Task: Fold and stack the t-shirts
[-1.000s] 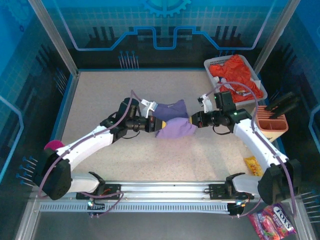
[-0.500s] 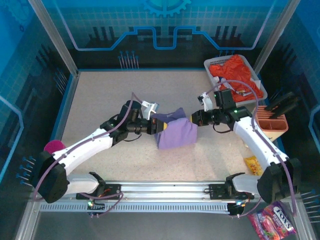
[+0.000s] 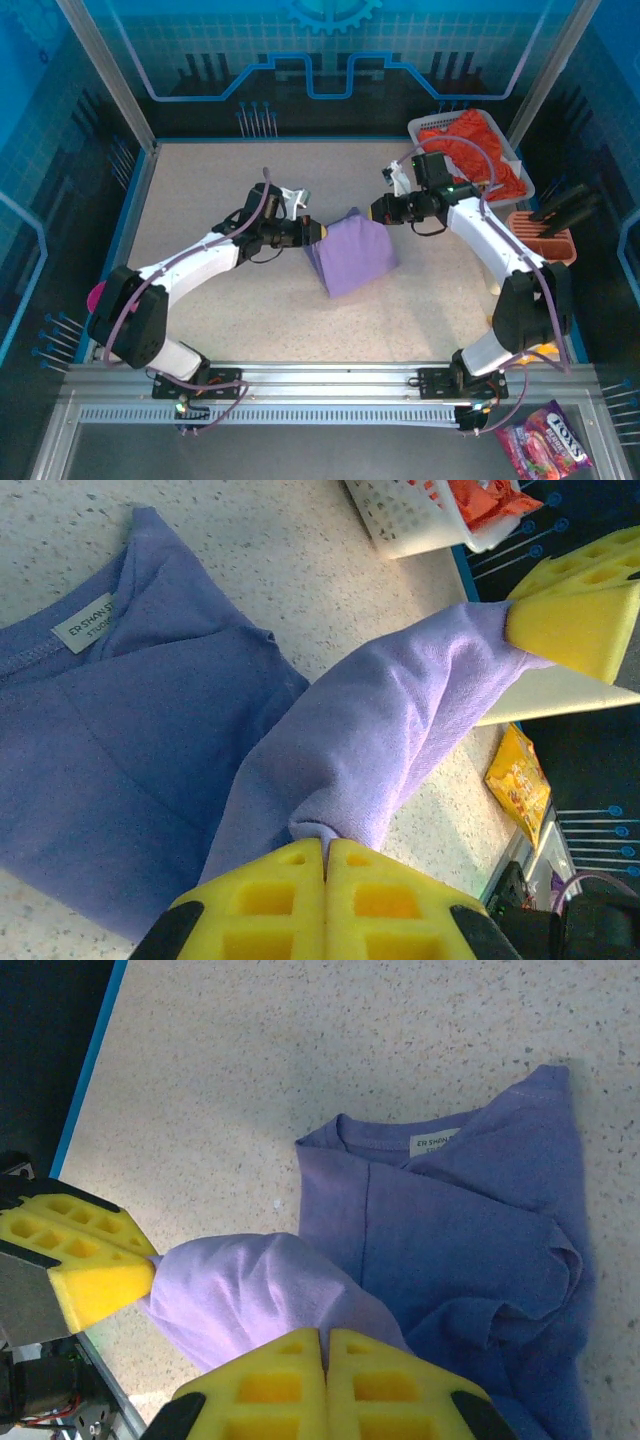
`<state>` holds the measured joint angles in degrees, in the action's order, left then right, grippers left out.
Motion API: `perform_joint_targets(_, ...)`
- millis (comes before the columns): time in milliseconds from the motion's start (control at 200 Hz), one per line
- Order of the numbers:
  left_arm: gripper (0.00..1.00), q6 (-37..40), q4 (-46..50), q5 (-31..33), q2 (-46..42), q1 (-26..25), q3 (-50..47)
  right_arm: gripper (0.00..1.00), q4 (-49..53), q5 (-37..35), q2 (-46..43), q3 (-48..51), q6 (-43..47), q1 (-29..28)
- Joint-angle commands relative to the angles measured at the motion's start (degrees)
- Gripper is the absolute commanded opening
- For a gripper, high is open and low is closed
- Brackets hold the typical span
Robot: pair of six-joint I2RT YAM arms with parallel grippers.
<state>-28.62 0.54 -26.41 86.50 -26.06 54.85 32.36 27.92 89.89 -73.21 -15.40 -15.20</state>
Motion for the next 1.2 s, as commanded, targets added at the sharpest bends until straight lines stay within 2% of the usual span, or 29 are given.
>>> perform_joint_targets(0, 0.0, -1.1, -3.1, -2.3, 2.2, 1.4, 1.6, 0.0, -2.2, 2.2, 3.5, -3.0, 0.2, 0.8)
perform_joint_targets(605, 0.0, -8.2, -17.1, -4.0, 12.1, 6.8, -2.9, 0.0, -7.3, 5.5, 21.0, -15.1, -1.7, -0.4)
perform_joint_targets(1191, 0.0, -9.2, -20.4, -2.6, 10.3, 10.3, -9.2, 0.0, -4.0, 4.5, 35.3, -30.9, -1.1, -3.9)
